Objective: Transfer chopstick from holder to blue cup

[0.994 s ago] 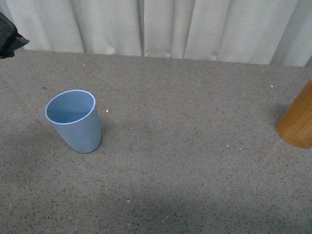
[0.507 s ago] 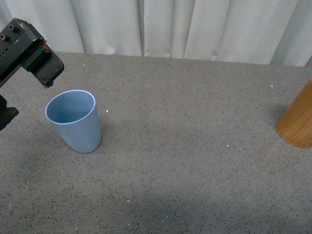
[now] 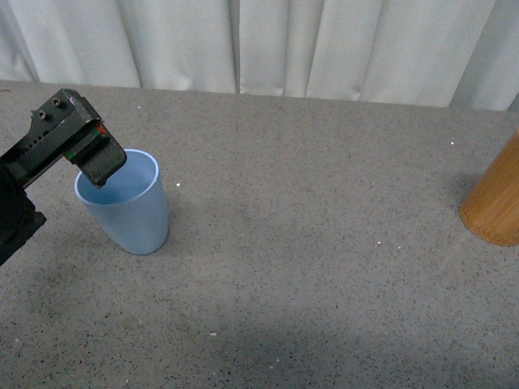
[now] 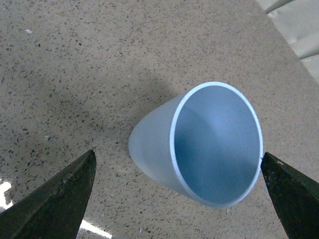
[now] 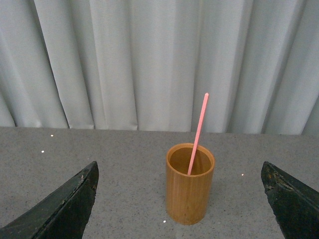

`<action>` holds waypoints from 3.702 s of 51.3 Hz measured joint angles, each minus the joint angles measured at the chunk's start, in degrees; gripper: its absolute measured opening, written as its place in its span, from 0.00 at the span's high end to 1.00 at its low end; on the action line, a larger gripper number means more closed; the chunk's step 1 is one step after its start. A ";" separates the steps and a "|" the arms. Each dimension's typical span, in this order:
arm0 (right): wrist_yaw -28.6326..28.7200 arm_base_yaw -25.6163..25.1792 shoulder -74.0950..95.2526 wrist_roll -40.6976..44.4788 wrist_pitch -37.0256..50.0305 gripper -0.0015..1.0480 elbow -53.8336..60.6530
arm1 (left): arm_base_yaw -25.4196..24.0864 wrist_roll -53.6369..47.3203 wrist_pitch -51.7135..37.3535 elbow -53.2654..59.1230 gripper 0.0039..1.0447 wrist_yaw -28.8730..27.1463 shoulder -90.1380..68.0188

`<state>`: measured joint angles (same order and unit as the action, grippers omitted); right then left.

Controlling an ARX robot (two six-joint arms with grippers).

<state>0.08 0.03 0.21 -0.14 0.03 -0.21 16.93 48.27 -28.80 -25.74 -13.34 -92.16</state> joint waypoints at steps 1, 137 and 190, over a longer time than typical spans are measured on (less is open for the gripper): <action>0.00 0.00 0.00 0.00 0.00 0.09 0.00 | -0.02 0.02 0.00 0.11 0.06 -0.02 -0.07; 0.00 0.00 0.00 0.00 0.02 0.09 0.00 | 4.55 1.66 4.35 -9.77 0.97 6.95 -1.64; 0.00 0.00 0.00 0.00 0.00 0.09 0.00 | 15.89 -3.32 10.34 -20.06 0.97 5.99 -16.94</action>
<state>0.08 0.03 0.21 -0.14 0.03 -0.21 32.82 44.95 -18.46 -45.80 -7.35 -109.10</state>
